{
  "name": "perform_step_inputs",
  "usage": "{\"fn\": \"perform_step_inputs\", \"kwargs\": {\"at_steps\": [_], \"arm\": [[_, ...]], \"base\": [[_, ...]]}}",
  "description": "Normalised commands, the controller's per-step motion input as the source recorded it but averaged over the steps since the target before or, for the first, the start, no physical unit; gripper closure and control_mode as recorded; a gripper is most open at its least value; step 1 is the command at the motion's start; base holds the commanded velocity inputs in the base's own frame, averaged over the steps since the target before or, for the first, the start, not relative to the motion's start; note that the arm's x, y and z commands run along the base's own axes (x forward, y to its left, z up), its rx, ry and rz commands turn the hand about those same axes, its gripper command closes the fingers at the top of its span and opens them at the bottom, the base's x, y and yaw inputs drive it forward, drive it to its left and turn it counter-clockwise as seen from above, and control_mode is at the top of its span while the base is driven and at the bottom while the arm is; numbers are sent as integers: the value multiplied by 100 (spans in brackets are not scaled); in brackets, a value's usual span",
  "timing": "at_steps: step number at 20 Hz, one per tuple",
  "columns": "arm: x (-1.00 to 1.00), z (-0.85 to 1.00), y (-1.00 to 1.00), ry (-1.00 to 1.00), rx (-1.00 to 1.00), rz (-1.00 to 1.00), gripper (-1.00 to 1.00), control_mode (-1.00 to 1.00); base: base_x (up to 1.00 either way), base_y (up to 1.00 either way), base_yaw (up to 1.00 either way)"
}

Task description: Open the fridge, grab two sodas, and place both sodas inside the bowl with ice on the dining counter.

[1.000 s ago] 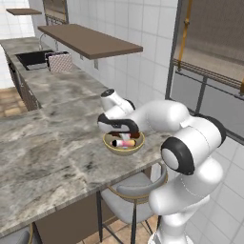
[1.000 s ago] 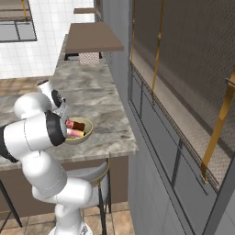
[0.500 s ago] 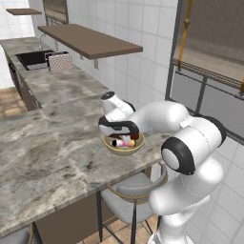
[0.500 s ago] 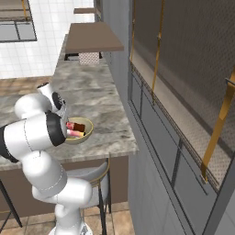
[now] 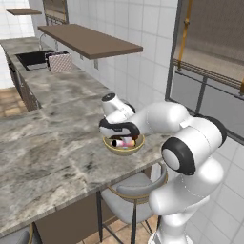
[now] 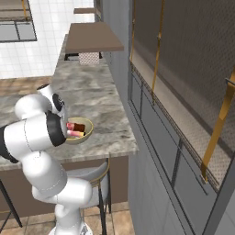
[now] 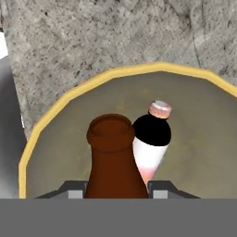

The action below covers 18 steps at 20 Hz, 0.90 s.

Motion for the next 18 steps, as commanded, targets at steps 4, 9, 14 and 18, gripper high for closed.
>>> {"fn": "perform_step_inputs", "kwargs": {"at_steps": [4,9,14,18], "arm": [[0,0,-1,0,0,8,-100,-100],[0,1,-11,0,0,11,-100,-100],[-4,23,-16,-4,0,11,-100,-100],[-12,57,-8,-9,0,9,-100,-100]], "base": [[0,0,0],[0,0,0],[0,0,0],[0,0,0]]}}
